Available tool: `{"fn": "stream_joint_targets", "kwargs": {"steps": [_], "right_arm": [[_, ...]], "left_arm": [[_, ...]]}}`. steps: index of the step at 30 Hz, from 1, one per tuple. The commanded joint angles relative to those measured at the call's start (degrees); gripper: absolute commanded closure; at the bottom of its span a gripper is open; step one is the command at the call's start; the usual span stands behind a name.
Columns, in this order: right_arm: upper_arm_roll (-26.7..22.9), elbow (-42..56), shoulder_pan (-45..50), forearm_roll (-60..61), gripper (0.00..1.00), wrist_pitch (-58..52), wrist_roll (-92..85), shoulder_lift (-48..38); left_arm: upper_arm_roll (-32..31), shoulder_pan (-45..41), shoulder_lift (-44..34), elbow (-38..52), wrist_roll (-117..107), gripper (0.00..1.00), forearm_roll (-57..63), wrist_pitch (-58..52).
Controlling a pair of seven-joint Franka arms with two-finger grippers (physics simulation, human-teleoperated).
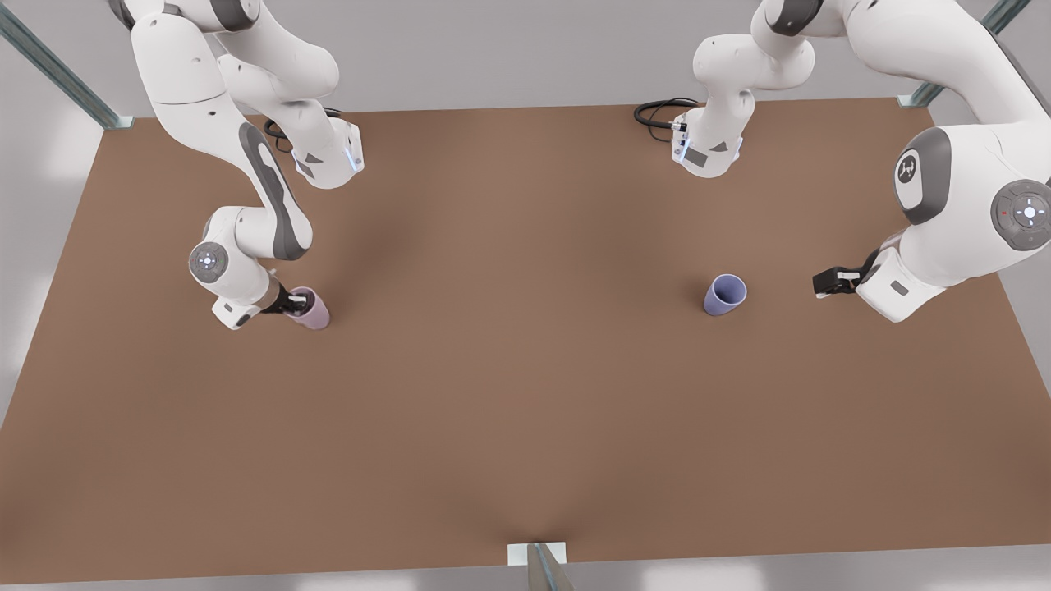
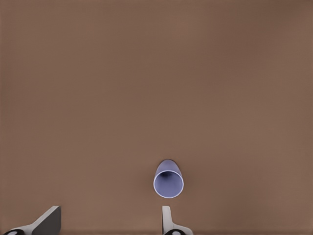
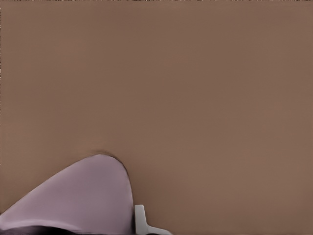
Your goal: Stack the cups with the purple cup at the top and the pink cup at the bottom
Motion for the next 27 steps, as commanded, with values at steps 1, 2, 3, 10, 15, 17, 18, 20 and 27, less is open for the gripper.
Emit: {"fn": "stream_joint_targets", "kwargs": {"steps": [1,2,3,10,15,17,18,20,27], "right_arm": [[-0.02,0.03,0.08,-0.28,0.79,0.27,-0.90,-0.12],[-0.02,0.03,0.17,-0.28,0.79,0.27,-0.90,-0.29],[-0.02,0.29,0.25,-0.28,0.79,-0.08,-0.90,-0.38],[0.50,13.39,6.58,0.78,0.79,-9.92,5.77,-1.26],[8.23,37.98,22.05,3.06,0.79,-18.18,41.28,11.74],[9.82,63.90,29.43,2.71,0.79,-30.57,56.75,25.97],[9.82,70.49,31.01,2.71,0.79,-31.81,60.70,30.01],[9.73,84.03,35.06,2.62,0.79,-31.11,67.21,40.47],[7.28,95.04,37.96,2.36,0.79,-27.15,77.77,54.20]], "left_arm": [[0.03,0.00,-0.07,0.03,0.11,0.00,0.03,-0.01],[0.03,0.00,-0.07,0.03,0.11,0.00,0.03,-0.01],[0.03,0.00,-0.07,0.03,0.02,0.00,0.03,-0.01],[0.03,0.09,0.63,0.03,0.11,0.00,-0.05,0.07],[0.12,0.09,1.43,0.03,0.11,0.00,-0.05,0.51],[0.21,0.09,1.78,0.03,0.11,0.00,-0.14,0.51],[0.21,0.09,1.69,0.03,0.11,0.00,-0.14,0.51],[0.56,0.09,1.16,-4.27,0.20,0.00,-1.72,3.85],[2.93,0.00,-6.75,-34.06,5.38,0.00,-3.39,29.68]]}}
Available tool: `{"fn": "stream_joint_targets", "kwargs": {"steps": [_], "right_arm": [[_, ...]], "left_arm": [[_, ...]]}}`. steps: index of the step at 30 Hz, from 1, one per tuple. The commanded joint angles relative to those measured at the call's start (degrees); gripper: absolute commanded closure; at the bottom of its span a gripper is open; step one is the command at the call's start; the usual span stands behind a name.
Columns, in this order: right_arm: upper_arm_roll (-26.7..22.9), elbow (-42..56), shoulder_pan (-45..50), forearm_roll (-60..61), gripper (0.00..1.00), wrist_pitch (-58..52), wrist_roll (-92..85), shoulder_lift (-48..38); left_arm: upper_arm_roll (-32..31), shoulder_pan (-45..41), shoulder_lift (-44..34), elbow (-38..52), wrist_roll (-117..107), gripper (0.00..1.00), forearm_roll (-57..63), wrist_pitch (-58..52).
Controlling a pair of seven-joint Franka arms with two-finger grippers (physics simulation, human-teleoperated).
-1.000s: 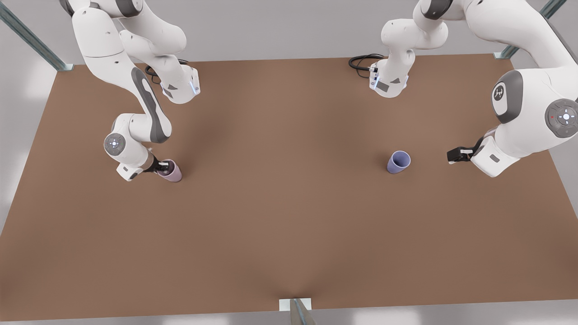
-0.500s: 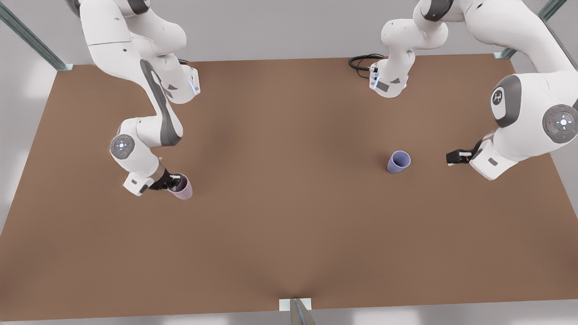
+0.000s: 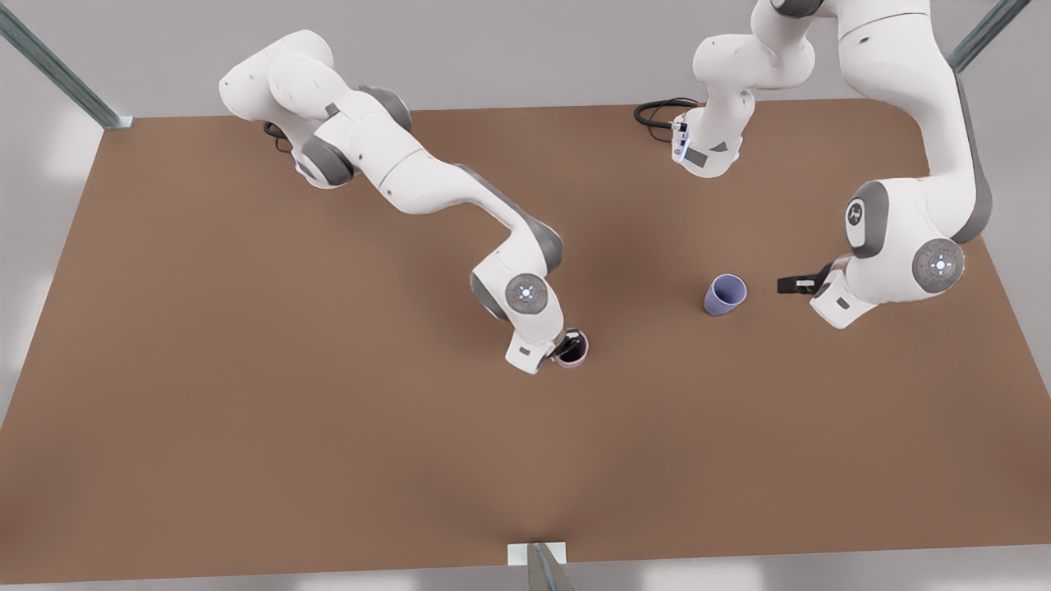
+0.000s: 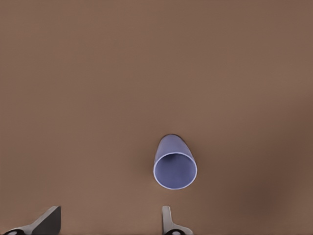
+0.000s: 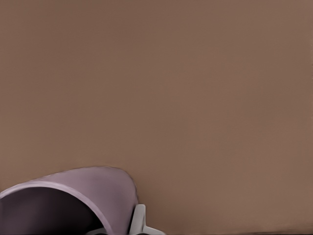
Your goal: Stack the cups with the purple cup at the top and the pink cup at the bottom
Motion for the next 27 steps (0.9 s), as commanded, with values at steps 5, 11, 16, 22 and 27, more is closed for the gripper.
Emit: {"fn": "stream_joint_targets", "kwargs": {"steps": [5,11,16,22,27], "right_arm": [[-0.13,0.12,-0.06,-1.50,0.79,-0.03,40.17,1.54],[-0.13,0.12,-0.14,-1.50,0.06,-0.20,40.26,1.27],[-0.39,0.03,-0.41,-1.50,0.04,-0.38,40.00,0.66],[-0.66,-7.18,-0.41,-1.41,0.01,0.32,37.54,-5.84],[-0.48,-22.64,-8.75,1.49,0.00,-0.03,30.08,-26.22]], "left_arm": [[0.04,-0.35,-2.29,-13.64,5.42,0.00,-1.24,25.49],[0.04,-0.26,-1.58,-20.41,5.77,0.00,-1.33,34.46],[0.04,-0.26,-2.46,-23.49,7.44,0.00,-1.33,33.67],[-0.14,-0.26,-3.60,-26.13,9.64,0.00,-1.24,32.08],[-0.58,-0.35,-2.72,-26.30,9.64,0.00,-1.33,31.56]]}}
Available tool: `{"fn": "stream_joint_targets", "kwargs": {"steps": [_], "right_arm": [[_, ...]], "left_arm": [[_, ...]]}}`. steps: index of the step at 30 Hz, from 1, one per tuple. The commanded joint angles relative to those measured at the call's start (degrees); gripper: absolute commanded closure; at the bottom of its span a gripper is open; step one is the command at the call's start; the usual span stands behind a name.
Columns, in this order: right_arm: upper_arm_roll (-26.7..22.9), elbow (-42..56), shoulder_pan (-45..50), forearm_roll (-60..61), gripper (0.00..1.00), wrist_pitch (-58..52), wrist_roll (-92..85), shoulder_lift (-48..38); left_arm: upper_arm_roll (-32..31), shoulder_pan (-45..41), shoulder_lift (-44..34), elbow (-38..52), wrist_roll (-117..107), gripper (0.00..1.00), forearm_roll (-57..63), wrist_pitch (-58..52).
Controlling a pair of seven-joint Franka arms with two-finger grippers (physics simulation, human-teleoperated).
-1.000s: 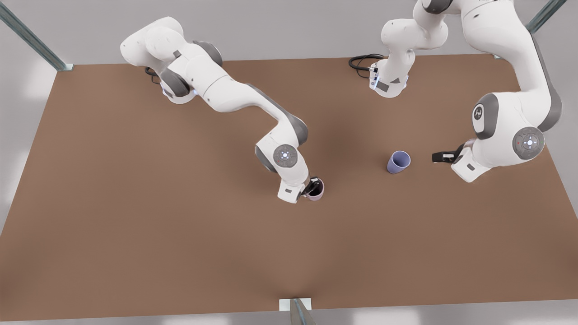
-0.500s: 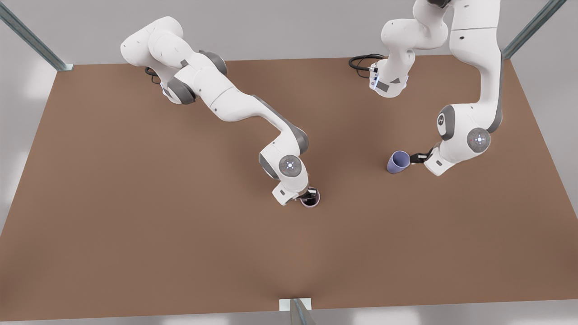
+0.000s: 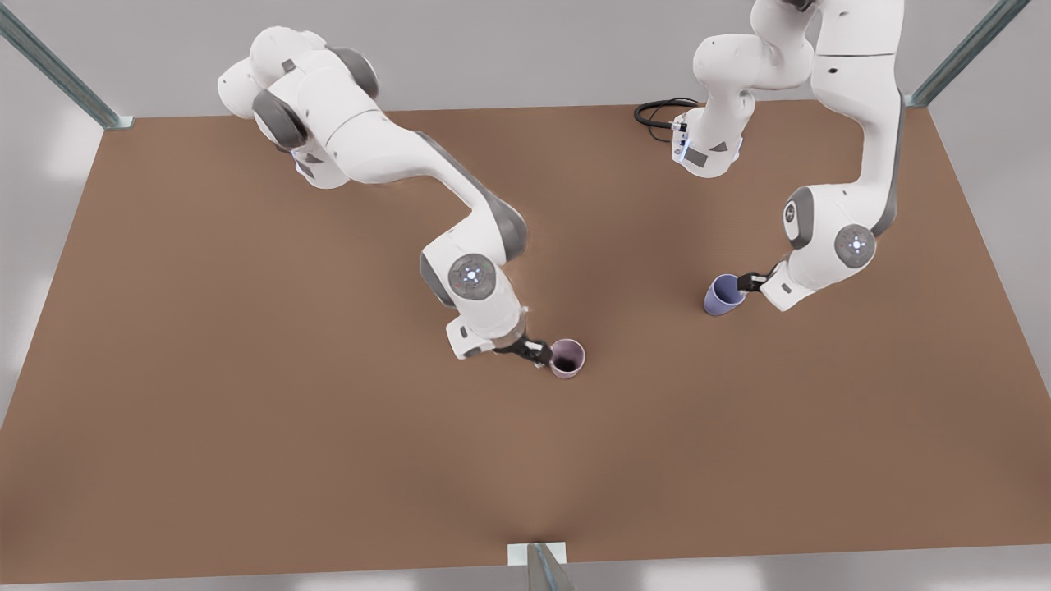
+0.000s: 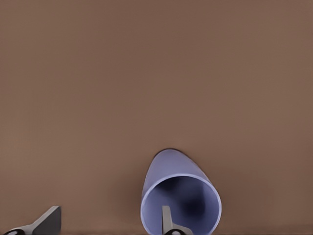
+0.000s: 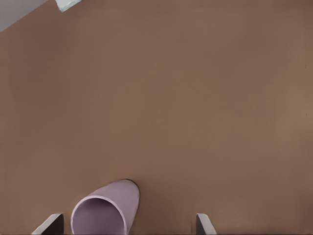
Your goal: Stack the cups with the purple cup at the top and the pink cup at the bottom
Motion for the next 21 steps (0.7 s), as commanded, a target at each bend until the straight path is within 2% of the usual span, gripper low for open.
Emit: {"fn": "stream_joint_targets", "kwargs": {"steps": [1,4,5,6,8,9,11,15,17,20,21], "right_arm": [[0.12,-9.60,-6.24,1.05,0.00,-0.20,-6.06,-10.57],[1.96,-21.12,-22.06,-0.53,0.00,-1.78,-33.13,-22.44],[6.09,-21.04,-29.97,-8.15,0.00,-13.20,-46.66,-24.20],[8.56,-21.22,-35.16,-10.90,0.00,-17.59,-50.64,-26.31],[6.89,-19.02,-40.71,-11.52,0.00,-24.37,-61.18,-27.02],[3.20,-18.75,-40.71,-10.81,0.00,-25.52,-62.67,-27.80],[3.02,-19.81,-40.62,-10.81,0.00,-23.58,-65.58,-31.32],[3.20,-14.80,-39.92,-10.64,0.00,-21.30,-68.74,-27.28],[3.02,-14.54,-40.09,-10.29,0.00,-21.12,-68.65,-26.75],[3.11,-14.54,-40.36,-10.37,0.00,-21.21,-68.04,-26.57],[3.02,-14.71,-41.41,-7.65,0.00,-20.24,-68.39,-26.57]], "left_arm": [[-0.13,-0.03,0.10,-0.01,3.23,0.00,0.07,-0.53],[-0.22,-0.03,0.45,-0.01,3.23,0.00,0.07,-0.71],[-0.22,-0.12,1.33,-0.01,3.66,0.00,0.07,-0.62],[-0.22,-0.12,1.77,-0.01,4.02,0.00,-0.02,-0.62],[-0.22,-0.03,3.00,-0.01,4.10,0.00,-0.19,-0.62],[-0.22,-0.12,3.52,-0.01,4.10,0.00,-0.19,-0.62],[-0.22,-0.12,4.58,0.08,4.10,0.00,-1.59,-0.53],[-0.31,-0.56,6.60,0.52,4.10,0.27,-3.62,-0.09],[-0.31,-0.91,7.39,0.78,4.10,0.36,-3.62,0.17],[-0.31,-0.91,8.36,1.57,4.10,0.61,-3.71,0.17],[-0.31,-0.91,8.27,1.66,4.10,0.66,-3.71,0.17]]}}
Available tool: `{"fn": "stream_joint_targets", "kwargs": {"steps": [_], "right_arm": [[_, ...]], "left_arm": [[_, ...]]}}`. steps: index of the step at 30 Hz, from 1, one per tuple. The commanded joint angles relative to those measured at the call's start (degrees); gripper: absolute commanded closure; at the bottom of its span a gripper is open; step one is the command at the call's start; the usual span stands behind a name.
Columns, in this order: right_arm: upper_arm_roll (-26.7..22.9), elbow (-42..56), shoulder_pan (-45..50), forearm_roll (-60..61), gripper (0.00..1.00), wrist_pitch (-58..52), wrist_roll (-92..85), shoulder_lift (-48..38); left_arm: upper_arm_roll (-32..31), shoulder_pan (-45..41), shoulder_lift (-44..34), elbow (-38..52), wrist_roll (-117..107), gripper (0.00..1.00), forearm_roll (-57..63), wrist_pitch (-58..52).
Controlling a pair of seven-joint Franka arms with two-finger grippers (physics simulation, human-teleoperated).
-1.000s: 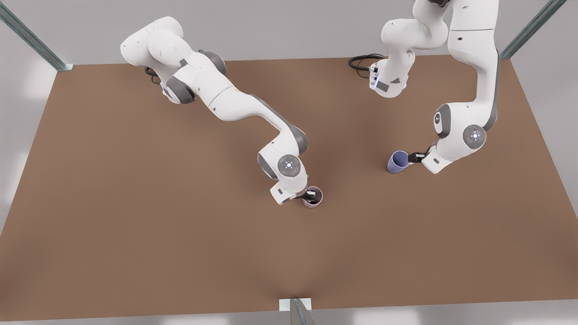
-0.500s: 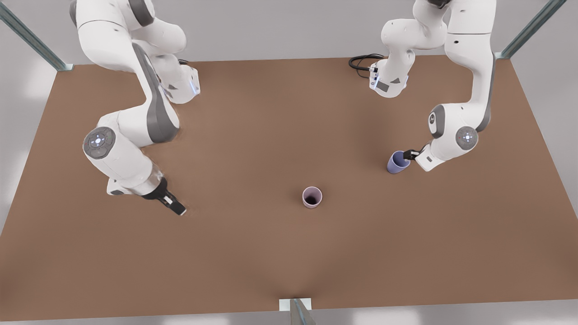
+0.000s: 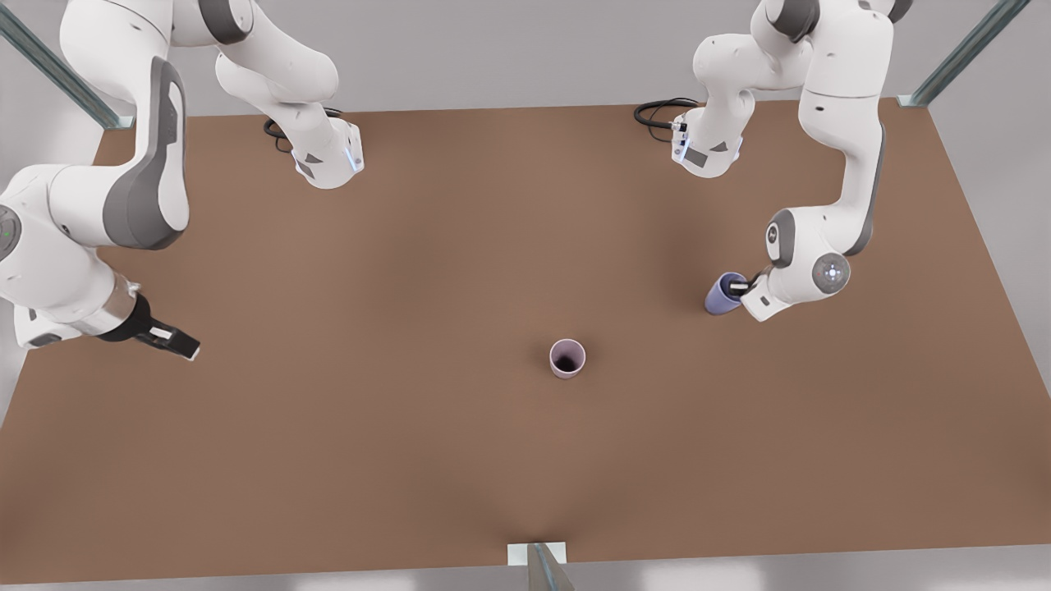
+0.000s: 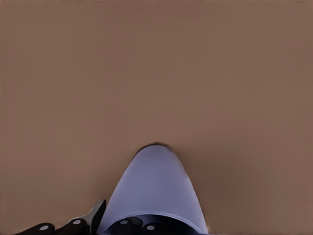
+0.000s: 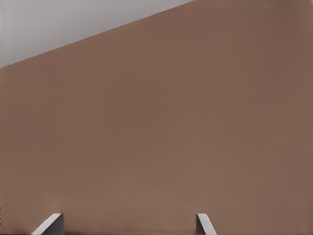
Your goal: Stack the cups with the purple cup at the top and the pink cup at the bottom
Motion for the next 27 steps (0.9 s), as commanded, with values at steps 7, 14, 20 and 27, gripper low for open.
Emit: {"fn": "stream_joint_targets", "kwargs": {"steps": [7,14,20,27], "right_arm": [[-0.09,2.20,-1.25,1.36,0.00,-0.59,-26.04,-0.36],[0.00,2.20,-1.16,0.48,0.00,-0.41,-26.04,-0.19],[-0.09,2.20,-1.25,0.48,0.00,-0.24,-26.04,-0.27],[-0.09,2.20,-1.25,0.57,0.00,-0.24,-25.95,-0.19]], "left_arm": [[-1.23,-0.16,-0.84,5.50,0.43,0.79,-3.24,-6.05],[-17.04,-0.16,7.85,33.89,-32.70,0.79,-7.64,-22.74],[-17.75,-4.20,19.63,53.76,-47.99,0.79,-9.48,-25.21],[-17.84,-10.44,22.36,56.05,-55.03,0.79,-9.48,-24.42]]}}
